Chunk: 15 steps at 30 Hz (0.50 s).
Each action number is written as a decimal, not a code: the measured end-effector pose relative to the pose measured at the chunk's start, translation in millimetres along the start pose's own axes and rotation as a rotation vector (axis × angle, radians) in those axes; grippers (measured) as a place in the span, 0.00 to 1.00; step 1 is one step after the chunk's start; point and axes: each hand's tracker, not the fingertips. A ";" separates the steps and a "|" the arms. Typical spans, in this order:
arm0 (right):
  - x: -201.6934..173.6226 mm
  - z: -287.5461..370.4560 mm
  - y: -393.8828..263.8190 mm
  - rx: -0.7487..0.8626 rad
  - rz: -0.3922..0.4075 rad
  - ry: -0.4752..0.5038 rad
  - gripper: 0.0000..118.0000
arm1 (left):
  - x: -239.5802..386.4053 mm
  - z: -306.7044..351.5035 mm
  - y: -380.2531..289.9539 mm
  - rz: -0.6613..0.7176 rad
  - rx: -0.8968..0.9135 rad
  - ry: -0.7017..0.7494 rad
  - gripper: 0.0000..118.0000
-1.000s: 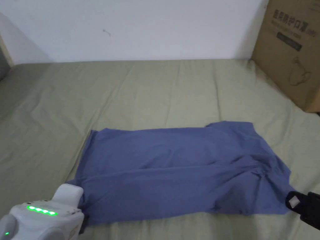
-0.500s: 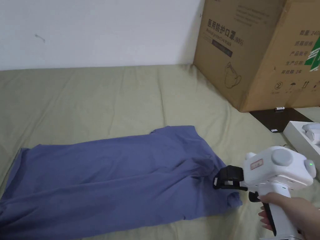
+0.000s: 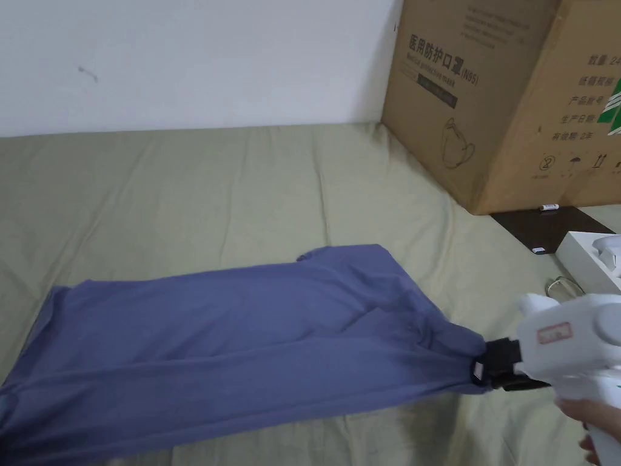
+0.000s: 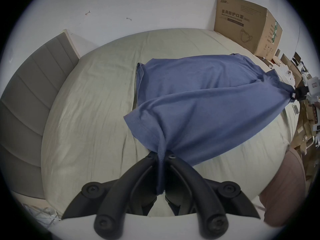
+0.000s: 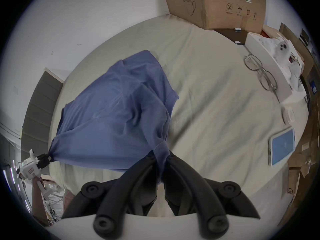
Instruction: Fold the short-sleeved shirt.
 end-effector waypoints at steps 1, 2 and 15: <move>-9.3 17.3 -15.8 -0.003 0.007 -0.003 0.05 | -0.3 8.5 -6.4 -0.008 -0.023 -0.007 0.04; -9.0 26.2 -27.4 -0.009 0.025 -0.014 0.05 | -0.6 15.7 -13.0 -0.008 -0.036 -0.025 0.04; 11.2 9.1 -112.7 -0.144 -0.077 -0.164 0.20 | 2.5 39.8 -101.1 0.167 -0.127 -0.188 0.26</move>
